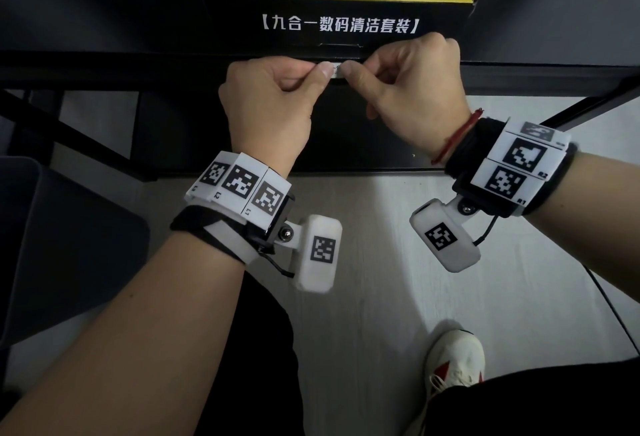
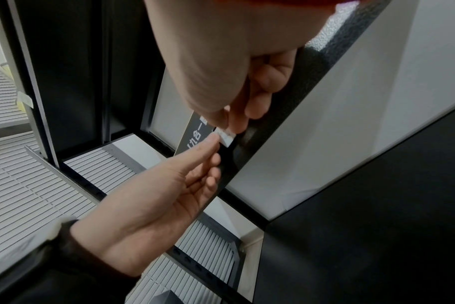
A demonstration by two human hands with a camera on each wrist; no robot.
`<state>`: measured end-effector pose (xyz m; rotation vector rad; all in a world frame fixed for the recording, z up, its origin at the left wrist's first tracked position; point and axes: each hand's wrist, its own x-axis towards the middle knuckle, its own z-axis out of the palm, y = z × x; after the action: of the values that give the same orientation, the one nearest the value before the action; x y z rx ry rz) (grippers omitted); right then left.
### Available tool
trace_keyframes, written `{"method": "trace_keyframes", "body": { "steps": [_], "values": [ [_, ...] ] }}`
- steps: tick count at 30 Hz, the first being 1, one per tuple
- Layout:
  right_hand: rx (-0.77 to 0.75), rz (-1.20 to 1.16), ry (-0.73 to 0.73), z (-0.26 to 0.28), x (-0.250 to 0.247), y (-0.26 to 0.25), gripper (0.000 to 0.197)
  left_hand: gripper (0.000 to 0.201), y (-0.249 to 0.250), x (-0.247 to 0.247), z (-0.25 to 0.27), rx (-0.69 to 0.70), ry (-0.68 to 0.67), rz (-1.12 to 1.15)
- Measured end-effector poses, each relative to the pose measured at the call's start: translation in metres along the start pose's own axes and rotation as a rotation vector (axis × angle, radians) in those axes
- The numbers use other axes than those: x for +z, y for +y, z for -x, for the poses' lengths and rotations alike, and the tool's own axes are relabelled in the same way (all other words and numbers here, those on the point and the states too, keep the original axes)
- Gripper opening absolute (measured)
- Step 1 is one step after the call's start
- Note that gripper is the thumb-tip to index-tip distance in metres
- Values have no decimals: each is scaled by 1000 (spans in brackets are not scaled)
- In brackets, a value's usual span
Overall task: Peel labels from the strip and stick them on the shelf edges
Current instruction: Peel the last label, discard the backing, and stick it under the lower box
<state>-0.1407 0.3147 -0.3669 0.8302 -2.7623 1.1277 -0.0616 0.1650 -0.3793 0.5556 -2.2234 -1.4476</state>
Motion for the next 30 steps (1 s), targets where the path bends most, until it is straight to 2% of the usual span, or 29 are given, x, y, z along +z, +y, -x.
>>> {"method": "trace_keyframes", "body": {
  "steps": [4,14,30],
  "values": [
    [-52,80,-3,0,-2,2,36,9,-2,-3,-1,8,8,-24],
    [-77,164,-39,-2,0,4,38,9,-5,-3,-3,-20,5,-45],
    [-61,126,-58,-4,-2,4,36,10,-5,-2,-4,-20,9,-28]
  ]
}}
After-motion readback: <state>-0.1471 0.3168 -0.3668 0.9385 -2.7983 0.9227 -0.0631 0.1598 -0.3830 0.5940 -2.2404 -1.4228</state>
